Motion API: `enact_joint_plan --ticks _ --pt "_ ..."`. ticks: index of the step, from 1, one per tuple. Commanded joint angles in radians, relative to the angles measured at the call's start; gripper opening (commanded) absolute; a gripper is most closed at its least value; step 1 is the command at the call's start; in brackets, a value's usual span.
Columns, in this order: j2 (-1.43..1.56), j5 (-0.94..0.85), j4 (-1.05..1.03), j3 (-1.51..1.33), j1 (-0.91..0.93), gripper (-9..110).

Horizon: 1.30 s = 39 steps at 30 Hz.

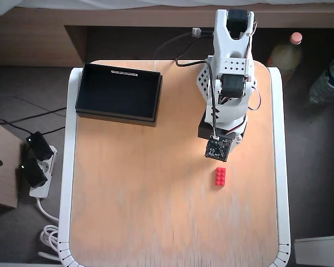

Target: Grasp a lego block and put it in the bin.

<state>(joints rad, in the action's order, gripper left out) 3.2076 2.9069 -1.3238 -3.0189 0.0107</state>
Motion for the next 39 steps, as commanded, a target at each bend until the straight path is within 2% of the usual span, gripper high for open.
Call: enact_joint_plan --ticks 1,27,30,39 --pt "0.087 -0.002 0.003 -0.155 0.0 0" --pt "0.087 0.026 0.003 -0.155 -0.003 0" --pt "0.087 0.143 0.005 -0.155 -0.002 0" --pt "0.086 0.245 0.026 -0.152 0.017 0"
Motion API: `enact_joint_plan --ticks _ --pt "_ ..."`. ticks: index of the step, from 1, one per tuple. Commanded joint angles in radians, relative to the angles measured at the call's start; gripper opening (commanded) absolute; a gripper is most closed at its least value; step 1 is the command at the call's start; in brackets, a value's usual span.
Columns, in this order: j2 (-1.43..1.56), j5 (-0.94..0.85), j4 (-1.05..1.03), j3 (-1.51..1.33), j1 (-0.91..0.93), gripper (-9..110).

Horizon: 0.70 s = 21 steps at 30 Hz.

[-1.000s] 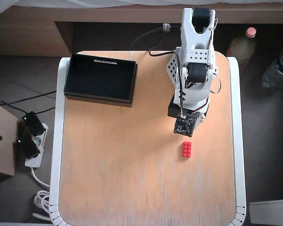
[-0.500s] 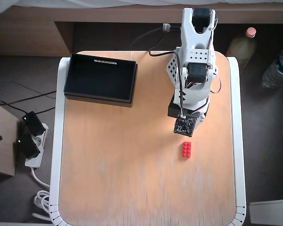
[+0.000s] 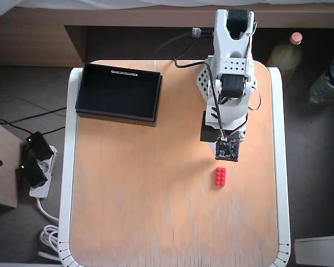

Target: Grasp a lego block and put it in the bin.

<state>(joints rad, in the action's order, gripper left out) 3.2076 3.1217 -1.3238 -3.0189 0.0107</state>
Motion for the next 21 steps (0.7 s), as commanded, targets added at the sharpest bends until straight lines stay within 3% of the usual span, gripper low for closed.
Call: enact_joint_plan --ticks 1,16,21 --pt "0.084 0.035 0.035 -0.15 0.018 0" --pt "-0.11 0.074 0.19 0.035 0.063 1" --pt "-0.201 0.049 0.264 0.086 0.083 7"
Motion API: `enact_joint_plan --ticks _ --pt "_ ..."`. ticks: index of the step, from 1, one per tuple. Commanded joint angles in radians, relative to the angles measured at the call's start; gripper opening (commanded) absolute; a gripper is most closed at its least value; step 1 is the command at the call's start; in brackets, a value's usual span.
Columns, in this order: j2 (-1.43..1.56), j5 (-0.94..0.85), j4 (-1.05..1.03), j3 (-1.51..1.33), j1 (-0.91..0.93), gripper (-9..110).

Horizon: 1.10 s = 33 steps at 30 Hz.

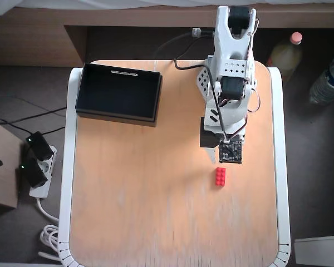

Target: Grasp a lego block and put it in the bin.

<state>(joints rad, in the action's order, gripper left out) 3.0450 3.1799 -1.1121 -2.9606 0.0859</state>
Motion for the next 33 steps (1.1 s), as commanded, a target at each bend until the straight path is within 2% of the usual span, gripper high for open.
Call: enact_joint_plan --ticks 1,14,33 --pt "-0.078 -0.017 0.052 0.064 0.012 8" --pt "-0.276 -0.041 0.1 0.247 0.025 17" --pt "-0.525 -0.049 0.232 0.376 0.04 17"
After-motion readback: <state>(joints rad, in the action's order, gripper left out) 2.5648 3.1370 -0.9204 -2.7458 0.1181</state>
